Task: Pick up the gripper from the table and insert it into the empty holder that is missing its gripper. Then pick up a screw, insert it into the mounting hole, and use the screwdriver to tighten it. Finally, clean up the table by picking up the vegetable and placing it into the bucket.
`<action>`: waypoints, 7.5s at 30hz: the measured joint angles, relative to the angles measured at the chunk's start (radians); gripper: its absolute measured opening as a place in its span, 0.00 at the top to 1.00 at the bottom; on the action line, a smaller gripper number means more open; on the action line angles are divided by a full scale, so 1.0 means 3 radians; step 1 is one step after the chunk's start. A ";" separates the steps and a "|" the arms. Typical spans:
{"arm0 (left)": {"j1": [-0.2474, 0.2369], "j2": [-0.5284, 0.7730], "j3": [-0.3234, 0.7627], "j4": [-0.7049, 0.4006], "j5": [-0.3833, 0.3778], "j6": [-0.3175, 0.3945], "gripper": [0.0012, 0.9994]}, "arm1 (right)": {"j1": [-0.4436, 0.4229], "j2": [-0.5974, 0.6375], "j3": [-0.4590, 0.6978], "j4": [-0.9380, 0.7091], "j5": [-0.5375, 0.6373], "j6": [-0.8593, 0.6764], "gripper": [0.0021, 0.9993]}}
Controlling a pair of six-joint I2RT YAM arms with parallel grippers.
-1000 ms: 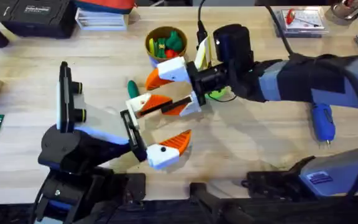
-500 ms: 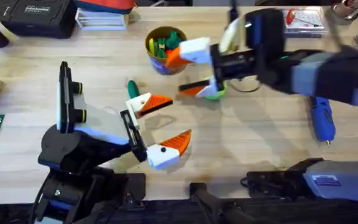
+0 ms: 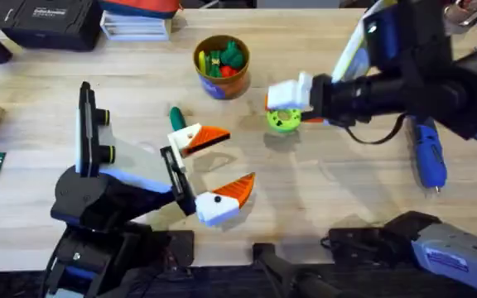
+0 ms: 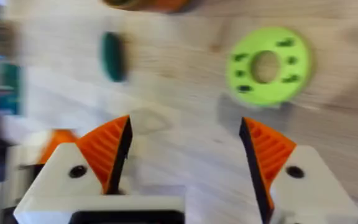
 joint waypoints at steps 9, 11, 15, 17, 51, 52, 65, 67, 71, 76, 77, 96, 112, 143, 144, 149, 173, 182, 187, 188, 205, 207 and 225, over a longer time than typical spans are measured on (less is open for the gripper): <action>0.0000 0.0000 0.0000 0.0000 0.0000 0.0001 0.01 | 0.0226 0.0233 0.0000 -0.0051 0.0917 -0.0577 0.01; 0.0000 0.0000 0.0000 0.0000 0.0000 0.0000 0.01 | 0.0232 0.0306 0.0000 0.0014 0.0915 -0.0724 0.01; 0.0000 0.0000 0.0000 0.0000 0.0001 0.0001 0.01 | 0.0247 0.0540 0.0035 -0.0017 0.0914 -0.0878 0.16; 0.0000 0.0000 0.0000 0.0000 0.0001 0.0000 0.01 | 0.0255 0.0698 0.0117 -0.0065 0.0914 -0.0920 0.29; 0.0000 0.0000 0.0000 0.0000 0.0001 0.0001 0.01 | 0.0574 0.1579 0.0752 -0.0389 0.1360 -0.1296 0.86; 0.0000 0.0000 0.0000 0.0000 0.0001 0.0001 0.01 | 0.0574 0.1579 0.0752 -0.0388 0.1360 -0.1296 0.87; 0.0000 0.0000 0.0000 0.0000 0.0001 0.0001 0.01 | 0.0604 0.1679 0.0834 -0.0403 0.1411 -0.1297 1.00; 0.0000 0.0000 0.0000 0.0000 0.0001 0.0001 0.01 | 0.0604 0.1680 0.0847 -0.0430 0.1411 -0.1297 1.00; 0.0000 0.0000 0.0000 0.0000 0.0001 0.0001 0.01 | 0.0604 0.1697 0.0940 -0.0605 0.1410 -0.1322 1.00; 0.0000 0.0000 0.0000 0.0000 0.0001 0.0000 0.01 | 0.0604 0.1689 0.1444 -0.1070 0.1410 -0.1512 1.00; 0.0000 0.0000 0.0000 0.0000 0.0001 0.0001 0.01 | 0.0604 0.1681 0.1526 -0.1144 0.1410 -0.1540 1.00; 0.0000 0.0000 0.0000 -0.0003 0.0045 0.0230 0.01 | 0.1524 0.1599 0.3150 -0.2220 0.1140 -0.1896 1.00; 0.0000 0.0000 0.0000 -0.0005 0.0053 0.0365 0.01 | 0.1994 0.1637 0.3151 -0.1969 0.0892 -0.1890 1.00; 0.0000 0.0000 0.0000 -0.0005 0.0055 0.0375 0.01 | 0.2022 0.1954 0.3151 -0.1881 0.0794 -0.1890 1.00; 0.0000 0.0000 0.0000 -0.0005 0.0055 0.0374 0.01 | 0.2022 0.1954 0.3151 -0.1881 0.0794 -0.1890 1.00; 0.0000 0.0000 0.0000 -0.0006 0.0054 0.0373 0.01 | 0.2022 0.1959 0.3151 -0.1879 0.0796 -0.1890 1.00; -0.0006 0.0004 0.0000 -0.0017 0.0128 0.0321 0.01 | 0.2013 0.2095 0.3195 -0.1918 0.0758 -0.1890 1.00; -0.0008 0.0004 0.0000 -0.0014 0.0125 0.0325 0.01 | 0.2009 0.2087 0.3197 -0.1963 0.0750 -0.1857 0.41; -0.0005 0.0003 0.0000 -0.0013 0.0120 0.0353 0.01 | 0.1868 0.2014 0.3195 -0.1981 0.0783 -0.1815 0.01; -0.0006 0.0003 0.0000 -0.0013 0.0120 0.0356 0.01 | 0.1844 0.1988 0.3195 -0.1982 0.0779 -0.1808 0.01; -0.0005 0.0004 0.0000 -0.0013 0.0122 0.0375 0.01 | 0.1093 0.0985 0.2498 -0.1985 0.0743 -0.1617 0.01; -0.0005 0.0003 0.0000 -0.0013 0.0122 0.0376 0.01 | 0.1052 0.0725 0.2133 -0.1826 0.0735 -0.1530 0.01; -0.0006 0.0003 0.0000 -0.0013 0.0123 0.0376 0.01 | 0.0977 -0.1571 0.0338 -0.1410 0.0206 -0.1550 0.01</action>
